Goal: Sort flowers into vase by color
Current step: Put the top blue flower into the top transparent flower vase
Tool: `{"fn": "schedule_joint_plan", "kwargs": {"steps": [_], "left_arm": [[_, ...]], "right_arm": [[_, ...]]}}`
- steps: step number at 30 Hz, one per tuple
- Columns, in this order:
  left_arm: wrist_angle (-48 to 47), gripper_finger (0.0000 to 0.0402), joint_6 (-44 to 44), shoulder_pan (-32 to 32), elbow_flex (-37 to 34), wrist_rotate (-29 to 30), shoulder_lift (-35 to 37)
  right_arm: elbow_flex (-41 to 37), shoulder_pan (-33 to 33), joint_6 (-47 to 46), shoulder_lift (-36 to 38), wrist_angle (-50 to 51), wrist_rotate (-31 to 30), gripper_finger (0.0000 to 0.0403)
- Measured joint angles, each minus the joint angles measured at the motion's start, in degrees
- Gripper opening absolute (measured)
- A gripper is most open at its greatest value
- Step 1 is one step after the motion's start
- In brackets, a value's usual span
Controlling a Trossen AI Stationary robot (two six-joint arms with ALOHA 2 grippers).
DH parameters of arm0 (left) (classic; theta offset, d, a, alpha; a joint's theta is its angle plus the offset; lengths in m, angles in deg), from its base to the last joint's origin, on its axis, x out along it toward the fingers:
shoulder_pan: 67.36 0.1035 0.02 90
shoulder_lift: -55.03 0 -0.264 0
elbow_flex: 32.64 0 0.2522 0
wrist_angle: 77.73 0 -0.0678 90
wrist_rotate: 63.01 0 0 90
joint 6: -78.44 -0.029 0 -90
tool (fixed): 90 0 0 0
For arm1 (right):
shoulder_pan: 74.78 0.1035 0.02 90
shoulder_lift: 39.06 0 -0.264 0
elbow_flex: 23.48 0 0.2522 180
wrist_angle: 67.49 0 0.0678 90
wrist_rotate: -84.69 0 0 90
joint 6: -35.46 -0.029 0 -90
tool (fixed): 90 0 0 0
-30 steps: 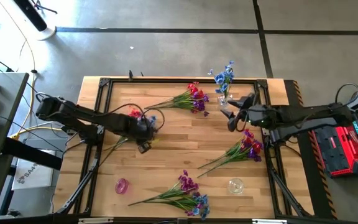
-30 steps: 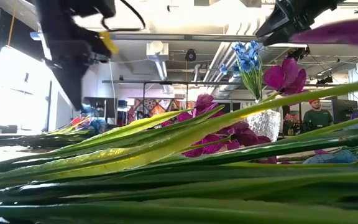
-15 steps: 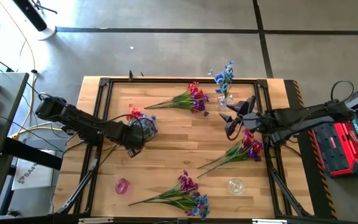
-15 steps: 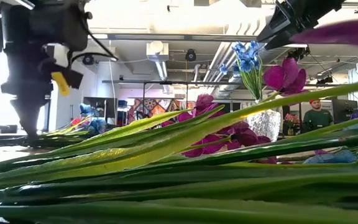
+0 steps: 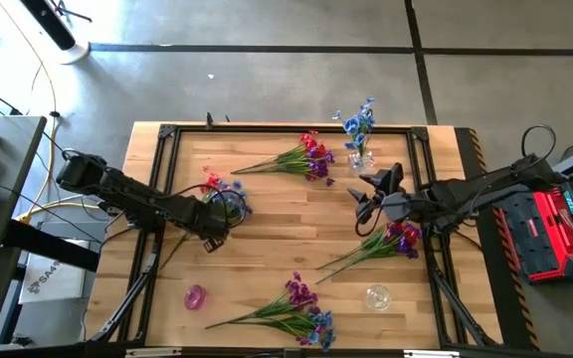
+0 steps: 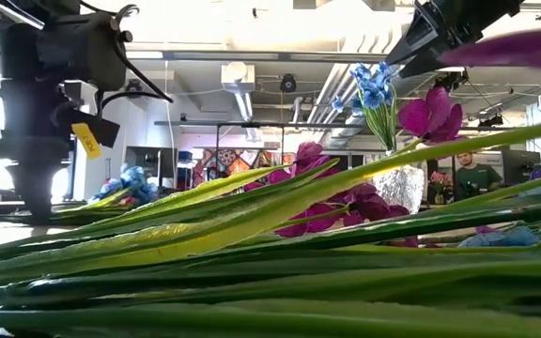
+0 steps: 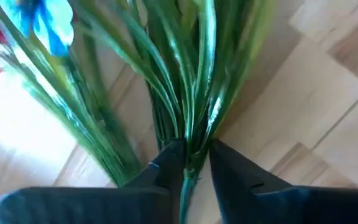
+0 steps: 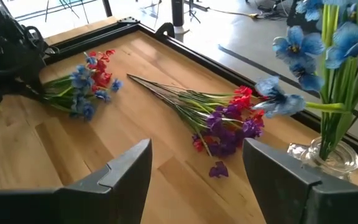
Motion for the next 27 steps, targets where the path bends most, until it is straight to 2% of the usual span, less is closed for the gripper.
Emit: {"fn": "schedule_joint_plan", "kwargs": {"steps": [3,8,13,23,27], "left_arm": [[0.1,0.0011,0.0,0.0,0.0,0.0,0.0],[-0.8,0.0009,0.3,0.0,1.0,0.2,0.0],[-4.6,0.0003,-0.3,0.0,4.9,4.2,1.7],[-5.2,0.0003,-4.6,0.0,10.1,16.9,13.3],[-4.5,0.0003,-6.6,0.0,10.2,19.5,18.3]], "right_arm": [[0.0,0.0,-0.8,-0.2,-0.1,0.0,0.0238],[0.0,0.0,-1.1,-0.2,-0.2,0.0,0.0238],[0.0,0.0,-1.1,-0.2,-0.6,0.3,0.0238],[0.0,1.8,-1.1,-1.0,-2.6,0.2,0.0238],[0.0,1.8,-2.3,-3.9,-1.8,1.2,0.0238]]}}
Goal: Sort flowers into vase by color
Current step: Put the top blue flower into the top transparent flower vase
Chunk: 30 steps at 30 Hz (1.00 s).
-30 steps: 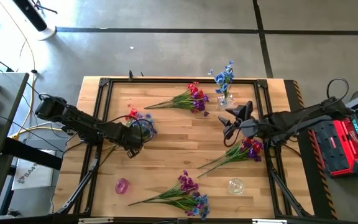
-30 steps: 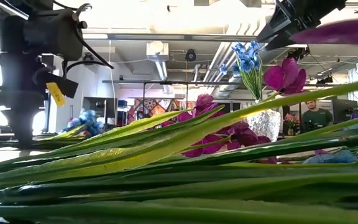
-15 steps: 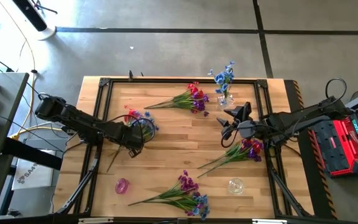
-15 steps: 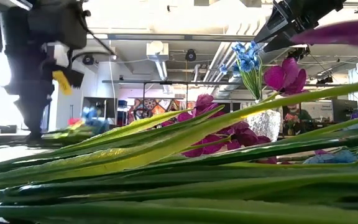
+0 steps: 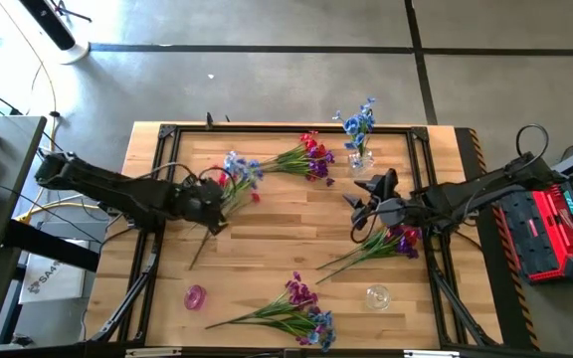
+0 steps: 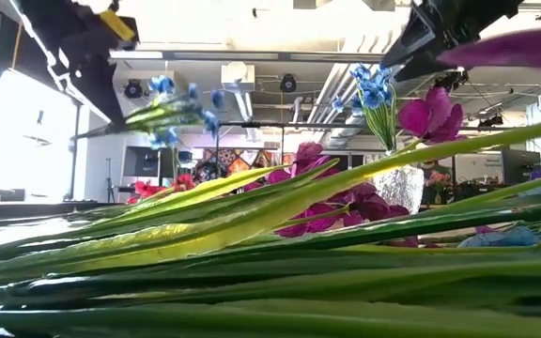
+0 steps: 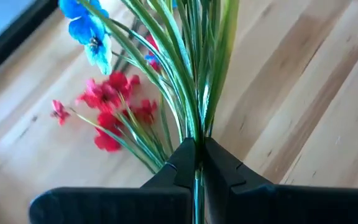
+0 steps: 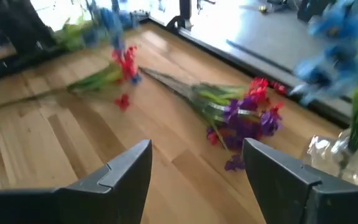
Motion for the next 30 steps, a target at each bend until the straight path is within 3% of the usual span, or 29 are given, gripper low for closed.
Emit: {"fn": "schedule_joint_plan", "kwargs": {"steps": [6,11,14,19,23,27,30], "left_arm": [[0.0,0.0003,-2.4,0.0,0.2,1.2,5.8],[-3.7,0.0003,-4.0,0.5,4.2,-8.0,9.9],[-5.6,0.0003,-3.9,0.7,7.7,-8.3,11.5],[-6.3,0.0003,-4.6,0.3,11.7,-2.0,14.9],[-13.6,0.0003,-2.2,0.3,12.8,0.3,15.8],[-16.4,0.0003,0.3,0.3,12.9,7.5,15.8],[-13.4,0.0003,-4.3,-0.1,12.9,12.9,17.1]], "right_arm": [[0.0,0.0,-3.0,-4.6,-0.6,2.7,0.0238],[0.0,0.0,-2.9,-5.8,-2.5,4.5,0.0238],[0.0,0.0,-2.8,-5.8,-3.0,4.6,0.0238],[0.0,0.0,-1.1,-5.8,-4.9,4.7,0.0238],[0.0,0.0,-0.2,-5.8,-5.0,5.7,0.0238],[0.0,0.0,0.1,-5.8,-5.0,7.6,0.0238],[0.0,0.0,0.2,-5.8,-5.0,7.7,0.0238]]}}
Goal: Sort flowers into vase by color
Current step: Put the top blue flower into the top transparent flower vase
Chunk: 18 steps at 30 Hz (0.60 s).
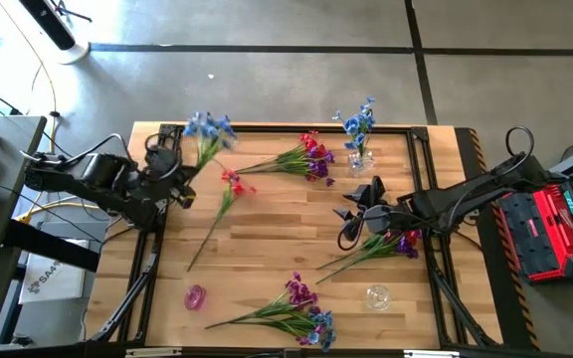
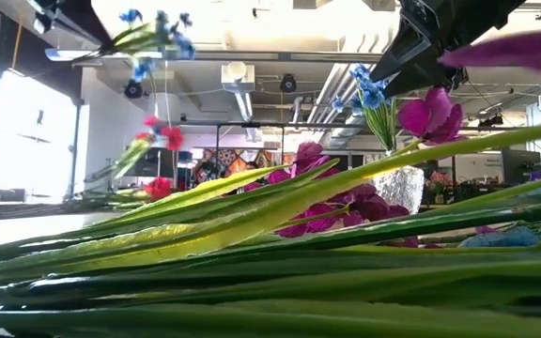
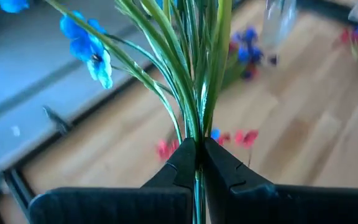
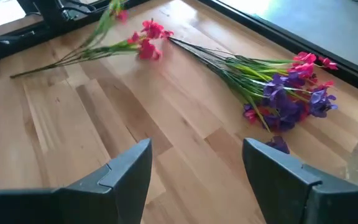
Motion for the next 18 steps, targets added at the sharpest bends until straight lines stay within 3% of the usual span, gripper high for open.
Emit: {"fn": "schedule_joint_plan", "kwargs": {"steps": [5,16,18], "left_arm": [[12.9,0.0003,-12.6,-3.2,-2.6,2.4,0.9],[14.7,0.0003,-10.8,-7.8,-3.8,26.5,0.7],[14.3,0.0003,-10.8,-9.1,-3.8,27.9,0.8]], "right_arm": [[0.0,0.0,0.0,-0.1,0.0,0.8,0.0238],[0.0,0.0,-0.3,-0.2,0.1,3.3,0.0238],[0.0,0.0,-0.4,-0.2,0.0,4.2,0.0238]]}}
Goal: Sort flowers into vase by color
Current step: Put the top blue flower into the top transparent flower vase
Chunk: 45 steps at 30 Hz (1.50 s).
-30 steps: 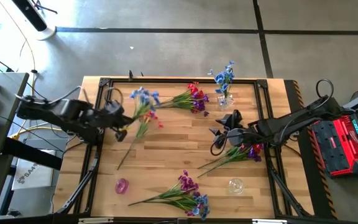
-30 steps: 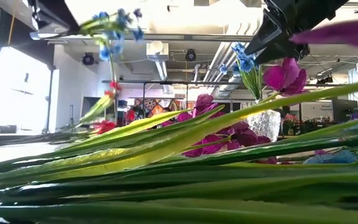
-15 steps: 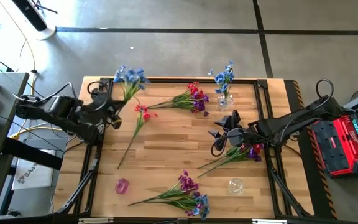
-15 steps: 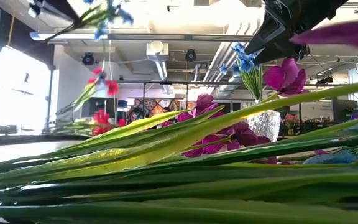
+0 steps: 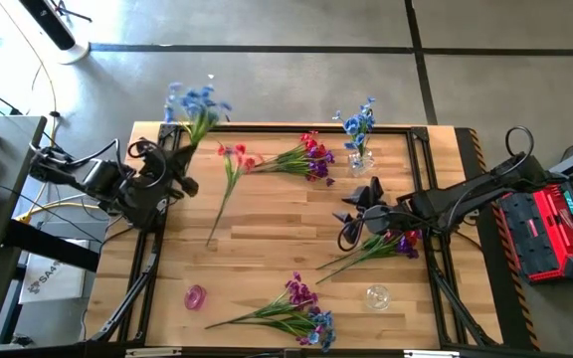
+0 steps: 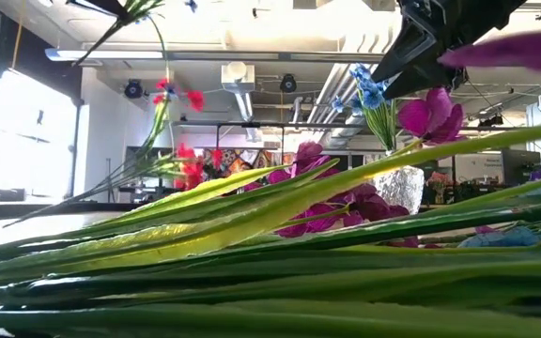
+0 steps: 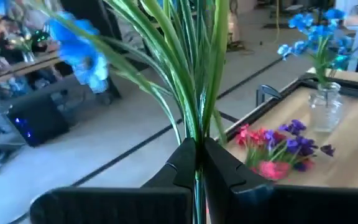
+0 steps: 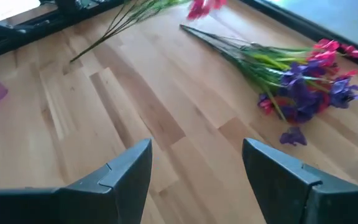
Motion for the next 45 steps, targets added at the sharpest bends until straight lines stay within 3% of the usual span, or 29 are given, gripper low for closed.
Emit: {"fn": "schedule_joint_plan", "kwargs": {"steps": [2,6,8,12,15,16,17,20,22,24,26,29,31,33,35,39,45], "left_arm": [[-0.9,0.0003,0.9,0.1,0.0,-9.2,0.3],[-3.9,0.0003,8.8,2.9,-0.1,-37.6,0.4],[-5.7,0.0003,12.6,3.2,-0.5,-42.4,-0.2],[-12.0,0.0002,18.3,2.7,1.1,-33.3,-0.6],[-9.6,0.0001,15.5,1.1,2.8,-21.8,0.2],[-9.3,0.0,14.5,0.5,2.4,-21.0,0.4],[-9.3,0.0,13.6,0.1,1.9,-23.9,0.4],[-9.8,0.0,11.5,1.5,0.8,-41.7,-0.9],[-10.8,0.0,14.8,2.0,1.3,-46.5,-1.4],[-12.6,0.0,16.5,0.7,3.1,-45.4,-0.9],[-13.0,0.0,15.7,-1.1,4.9,-38.3,-0.1],[-7.2,0.0,7.6,-4.2,4.6,-25.9,1.0],[-0.9,0.0,0.8,-5.8,3.0,-21.6,1.7],[4.4,0.0,-4.8,-6.6,1.5,-21.3,1.7],[5.1,0.0,-5.3,-6.8,1.0,-24.5,1.1],[6.2,0.0,-5.4,-6.8,0.9,-22.6,0.4],[8.0,0.0,-5.1,-8.2,1.0,-24.2,-0.1]], "right_arm": [[0.0,0.0,0.0,0.0,0.0,0.2,0.0238],[0.0,0.0,0.0,0.0,0.0,0.2,0.0238],[0.0,0.0,0.0,0.0,-0.1,0.2,0.0238],[0.0,0.0,0.4,0.0,-0.7,0.2,0.0238],[0.0,0.0,0.3,0.0,-1.3,0.2,0.0238],[0.0,0.0,0.2,0.0,-1.4,0.3,0.0238],[0.0,0.3,0.0,0.0,-1.3,0.3,0.0238],[0.0,1.5,0.0,0.0,-1.3,0.5,0.0238],[0.0,2.1,0.3,0.0,-1.3,0.8,0.0238],[0.0,2.0,0.4,0.0,-1.5,1.4,0.0238],[0.0,1.4,0.5,0.0,-1.6,2.5,0.0238],[0.0,1.2,0.2,0.0,-1.4,3.3,0.0238],[0.0,1.6,0.1,0.0,-1.5,3.3,0.0238],[0.0,2.1,0.2,0.0,-1.7,3.0,0.0238],[0.0,2.1,0.3,0.0,-2.2,2.9,0.0238],[0.0,1.6,1.9,0.0,-4.3,3.3,0.0238],[0.0,0.2,9.6,-4.6,-17.5,8.6,0.0238]]}}
